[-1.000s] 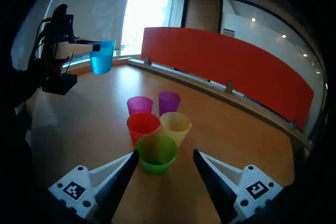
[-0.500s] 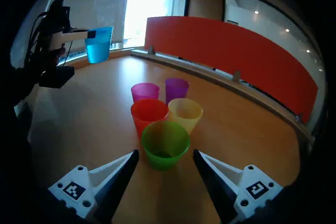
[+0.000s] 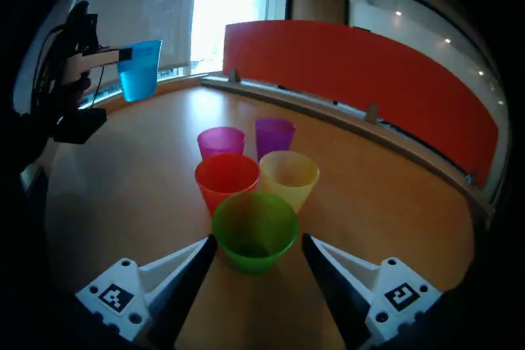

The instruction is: Pour water

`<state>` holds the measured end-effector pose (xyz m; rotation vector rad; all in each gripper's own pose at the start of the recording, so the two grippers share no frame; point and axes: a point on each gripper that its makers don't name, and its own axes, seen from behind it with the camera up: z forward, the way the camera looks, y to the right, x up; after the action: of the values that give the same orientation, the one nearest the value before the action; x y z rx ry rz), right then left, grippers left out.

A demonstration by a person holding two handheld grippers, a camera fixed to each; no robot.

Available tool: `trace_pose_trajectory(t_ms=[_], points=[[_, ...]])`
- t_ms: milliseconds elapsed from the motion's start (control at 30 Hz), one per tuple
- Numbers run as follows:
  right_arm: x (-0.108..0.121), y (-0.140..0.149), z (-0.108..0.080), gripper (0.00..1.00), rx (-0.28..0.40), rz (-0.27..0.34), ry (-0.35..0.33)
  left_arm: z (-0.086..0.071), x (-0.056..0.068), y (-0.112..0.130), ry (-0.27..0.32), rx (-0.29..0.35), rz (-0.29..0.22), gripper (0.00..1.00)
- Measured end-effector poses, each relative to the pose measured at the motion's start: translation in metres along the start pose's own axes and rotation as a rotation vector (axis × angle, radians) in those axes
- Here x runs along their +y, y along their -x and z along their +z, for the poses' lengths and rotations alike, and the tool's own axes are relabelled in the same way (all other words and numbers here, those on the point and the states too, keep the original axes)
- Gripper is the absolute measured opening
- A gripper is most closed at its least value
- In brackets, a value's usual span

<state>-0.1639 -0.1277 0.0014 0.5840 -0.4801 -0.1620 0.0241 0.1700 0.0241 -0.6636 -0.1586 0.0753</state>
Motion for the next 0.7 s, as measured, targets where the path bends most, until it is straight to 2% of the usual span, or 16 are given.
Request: trace_pose_trajectory(t_ms=[700], points=[[-0.004,-0.007,0.016,0.99,0.019,0.007,-0.013,-0.002,0.001,0.003,0.005,-0.002,-0.004,0.89]])
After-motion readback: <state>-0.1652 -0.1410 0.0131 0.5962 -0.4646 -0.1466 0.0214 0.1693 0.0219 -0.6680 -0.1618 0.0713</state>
